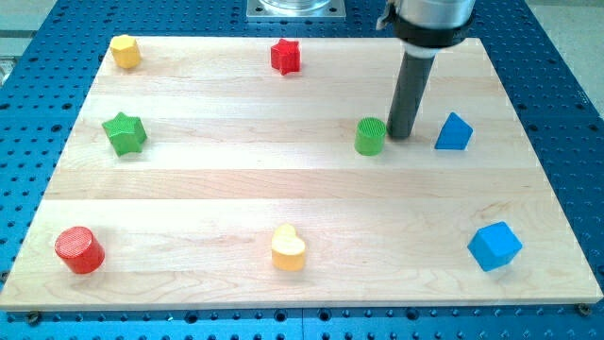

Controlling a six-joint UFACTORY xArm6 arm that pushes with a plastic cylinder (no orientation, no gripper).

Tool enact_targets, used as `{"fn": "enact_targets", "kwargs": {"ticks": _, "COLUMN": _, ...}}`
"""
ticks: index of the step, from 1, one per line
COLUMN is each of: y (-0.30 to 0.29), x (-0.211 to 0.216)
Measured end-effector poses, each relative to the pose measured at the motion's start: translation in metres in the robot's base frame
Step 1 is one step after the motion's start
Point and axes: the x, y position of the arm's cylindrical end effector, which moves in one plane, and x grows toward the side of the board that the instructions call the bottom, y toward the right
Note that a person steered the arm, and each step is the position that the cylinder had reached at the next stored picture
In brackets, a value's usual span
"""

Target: Move the triangle to the bottom right of the green circle

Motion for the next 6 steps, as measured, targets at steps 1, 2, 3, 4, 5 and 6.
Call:
{"fn": "enact_targets", "kwargs": {"ticks": 1, "y": 0.065, "x": -0.025}}
{"fn": "enact_targets", "kwargs": {"ticks": 2, "y": 0.102, "x": 0.018}}
{"fn": "enact_targets", "kwargs": {"ticks": 3, "y": 0.077, "x": 0.049}}
{"fn": "enact_targets", "kwargs": {"ticks": 4, "y": 0.061, "x": 0.043}}
{"fn": "enact_targets", "kwargs": {"ticks": 5, "y": 0.061, "x": 0.015}}
{"fn": "enact_targets", "kwargs": {"ticks": 6, "y": 0.027, "x": 0.008}}
